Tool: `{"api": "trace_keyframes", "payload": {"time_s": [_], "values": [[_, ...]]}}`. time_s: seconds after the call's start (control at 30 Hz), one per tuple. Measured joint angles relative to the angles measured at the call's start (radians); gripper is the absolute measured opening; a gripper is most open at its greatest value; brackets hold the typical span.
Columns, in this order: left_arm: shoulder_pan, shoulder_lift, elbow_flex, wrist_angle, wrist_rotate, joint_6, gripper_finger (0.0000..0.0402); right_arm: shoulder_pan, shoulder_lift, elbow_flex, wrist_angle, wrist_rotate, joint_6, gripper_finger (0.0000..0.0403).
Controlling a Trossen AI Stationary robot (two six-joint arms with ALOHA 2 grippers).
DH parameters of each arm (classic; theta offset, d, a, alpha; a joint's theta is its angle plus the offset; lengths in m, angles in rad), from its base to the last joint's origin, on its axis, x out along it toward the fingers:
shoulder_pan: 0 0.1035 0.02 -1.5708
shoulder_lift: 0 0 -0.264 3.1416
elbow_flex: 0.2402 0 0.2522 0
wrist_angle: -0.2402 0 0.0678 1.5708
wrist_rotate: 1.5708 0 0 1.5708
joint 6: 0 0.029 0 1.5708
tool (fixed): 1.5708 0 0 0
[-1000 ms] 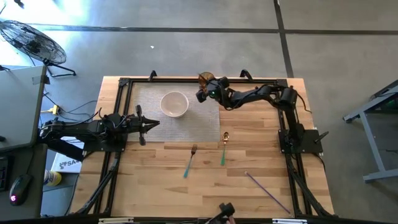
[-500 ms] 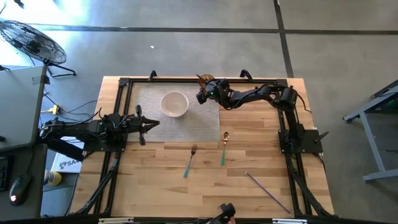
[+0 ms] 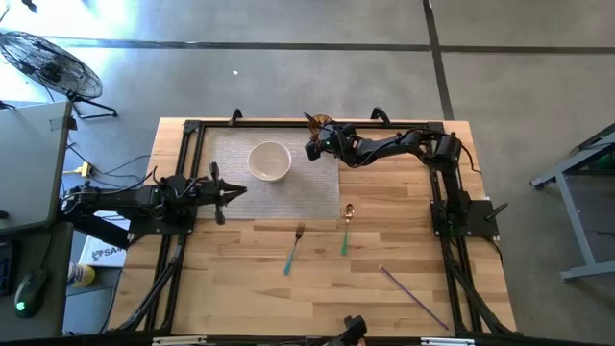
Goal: Pick & Place Utensil
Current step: Put the orange cup to the top right of the white bowl on the gray mat, then put the purple straw into the orange cup on the gray mat
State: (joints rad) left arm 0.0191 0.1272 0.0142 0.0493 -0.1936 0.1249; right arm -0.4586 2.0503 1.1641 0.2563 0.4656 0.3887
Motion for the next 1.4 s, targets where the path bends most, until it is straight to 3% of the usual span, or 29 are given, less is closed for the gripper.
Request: {"api": "trace_keyframes", "payload": {"time_s": [0.23, 0.53, 0.9, 1.1, 1.4], "values": [[0.000, 0.000, 0.000, 0.000, 0.000, 0.000, 0.0024, 0.004, -0.051, 0.000, -0.135, -0.040, 0.023, 0.0397], [0.000, 0.000, 0.000, 0.000, 0.000, 0.000, 0.0024, 0.017, -0.063, 0.000, -0.181, -0.077, 0.023, 0.0397], [0.000, 0.000, 0.000, -0.001, 0.000, 0.000, 0.0024, 0.094, -0.157, 0.000, -0.468, -0.003, 0.067, 0.0397], [0.000, 0.000, 0.000, -0.001, 0.000, 0.000, 0.0024, 0.212, -0.269, 0.000, -0.725, -0.023, 0.151, 0.0396], [0.000, 0.000, 0.000, -0.002, 0.000, 0.000, 0.0024, 0.494, -0.395, 0.000, -1.006, -0.155, 0.345, 0.0396]]}}
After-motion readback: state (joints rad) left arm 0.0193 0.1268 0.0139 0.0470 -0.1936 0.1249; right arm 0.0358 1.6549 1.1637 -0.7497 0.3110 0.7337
